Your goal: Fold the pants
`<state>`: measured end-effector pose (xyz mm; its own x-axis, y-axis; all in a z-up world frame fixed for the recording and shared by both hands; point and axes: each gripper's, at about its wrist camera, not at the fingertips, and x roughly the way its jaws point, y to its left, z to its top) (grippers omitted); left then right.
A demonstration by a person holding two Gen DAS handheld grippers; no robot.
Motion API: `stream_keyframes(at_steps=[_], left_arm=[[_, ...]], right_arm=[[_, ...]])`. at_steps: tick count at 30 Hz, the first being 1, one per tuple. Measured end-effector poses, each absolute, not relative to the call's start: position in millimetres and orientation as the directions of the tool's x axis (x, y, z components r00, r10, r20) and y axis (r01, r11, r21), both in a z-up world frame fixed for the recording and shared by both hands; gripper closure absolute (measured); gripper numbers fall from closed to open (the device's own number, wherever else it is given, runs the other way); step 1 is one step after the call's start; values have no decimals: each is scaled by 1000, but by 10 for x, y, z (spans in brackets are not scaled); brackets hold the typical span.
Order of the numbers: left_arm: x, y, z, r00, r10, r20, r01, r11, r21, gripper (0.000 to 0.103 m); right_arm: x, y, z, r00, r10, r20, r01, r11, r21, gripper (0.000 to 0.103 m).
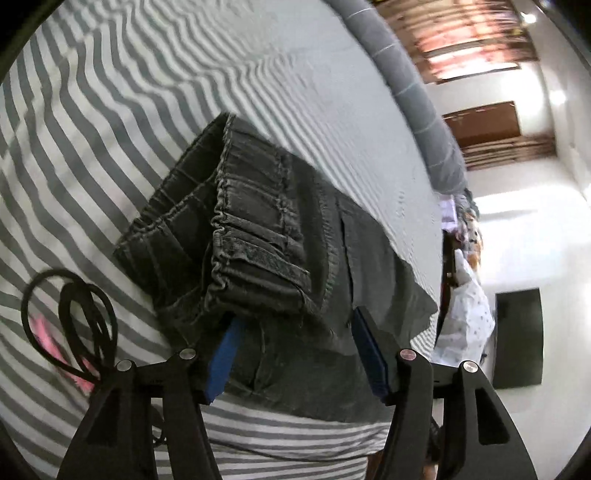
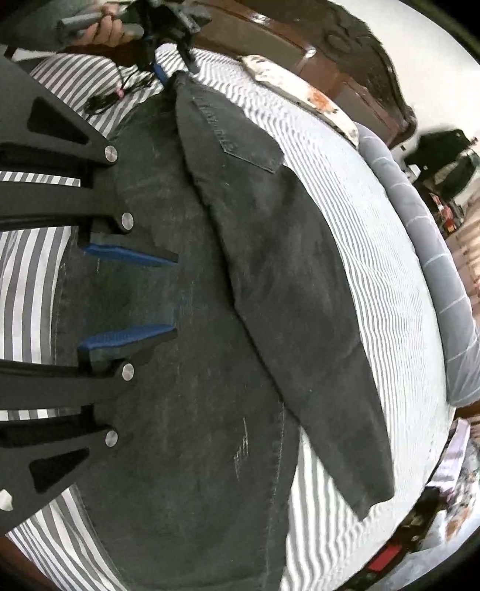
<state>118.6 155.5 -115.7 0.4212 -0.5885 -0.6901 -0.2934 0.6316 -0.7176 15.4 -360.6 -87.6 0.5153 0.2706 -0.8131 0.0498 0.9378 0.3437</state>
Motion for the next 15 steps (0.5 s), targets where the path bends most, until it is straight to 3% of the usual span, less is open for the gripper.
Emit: stream_keyframes(at_steps=[6, 10, 15], left_arm=[[1289, 1483, -1206, 446, -527, -723, -315, 664, -678, 43], [1341, 1450, -1159, 468, -464, -752, -298, 718, -629, 77], [1324, 1488, -1154, 508, -447, -736, -335, 685, -647, 85]], right_arm=[[285, -4129, -1085, 563, 301, -770, 219, 844, 490, 68], [419, -4466, -1151, 620, 293, -728, 289, 777, 559, 68], [681, -4828, -1194, 667, 221, -712, 375, 726, 577, 68]])
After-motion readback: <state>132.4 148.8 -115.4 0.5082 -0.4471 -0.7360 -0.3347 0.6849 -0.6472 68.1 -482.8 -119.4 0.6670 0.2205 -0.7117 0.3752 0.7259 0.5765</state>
